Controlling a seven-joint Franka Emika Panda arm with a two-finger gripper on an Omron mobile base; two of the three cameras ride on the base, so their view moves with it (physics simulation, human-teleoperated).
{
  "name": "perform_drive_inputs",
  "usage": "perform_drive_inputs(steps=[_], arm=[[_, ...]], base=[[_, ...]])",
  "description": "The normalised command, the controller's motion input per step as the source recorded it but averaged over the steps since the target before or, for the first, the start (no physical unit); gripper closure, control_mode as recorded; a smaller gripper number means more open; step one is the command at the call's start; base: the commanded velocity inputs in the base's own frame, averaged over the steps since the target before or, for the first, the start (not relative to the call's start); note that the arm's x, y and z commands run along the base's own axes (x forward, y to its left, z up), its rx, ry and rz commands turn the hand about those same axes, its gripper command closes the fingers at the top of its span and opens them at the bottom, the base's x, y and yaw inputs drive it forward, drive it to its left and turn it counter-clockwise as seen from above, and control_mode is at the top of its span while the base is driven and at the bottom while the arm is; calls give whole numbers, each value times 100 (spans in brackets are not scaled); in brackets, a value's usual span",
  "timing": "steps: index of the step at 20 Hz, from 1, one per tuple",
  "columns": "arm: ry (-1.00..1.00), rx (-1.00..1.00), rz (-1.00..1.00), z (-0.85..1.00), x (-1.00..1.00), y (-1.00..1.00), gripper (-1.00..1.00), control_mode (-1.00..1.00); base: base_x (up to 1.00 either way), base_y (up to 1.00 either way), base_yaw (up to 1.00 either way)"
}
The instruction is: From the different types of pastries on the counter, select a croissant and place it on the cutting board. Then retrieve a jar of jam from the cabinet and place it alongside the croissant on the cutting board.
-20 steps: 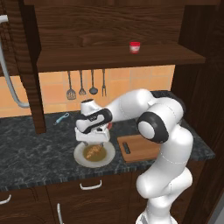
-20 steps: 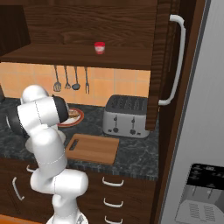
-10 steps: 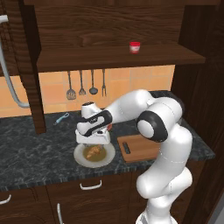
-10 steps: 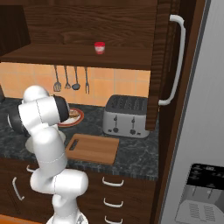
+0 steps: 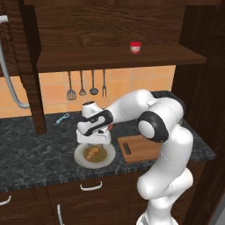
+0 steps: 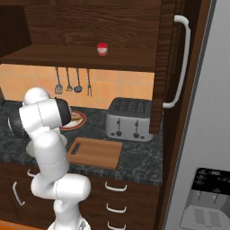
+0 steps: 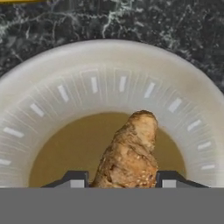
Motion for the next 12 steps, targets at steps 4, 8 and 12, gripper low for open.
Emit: perform_drive_inputs(steps=[4, 8, 12], arm=[[-1, 0, 0, 33, 0, -19, 100, -100], [-6, 1, 0, 54, 0, -38, 100, -100], [-8, 0, 0, 54, -7, -57, 100, -100]], base=[[0, 0, 0], [0, 0, 0], [0, 0, 0]])
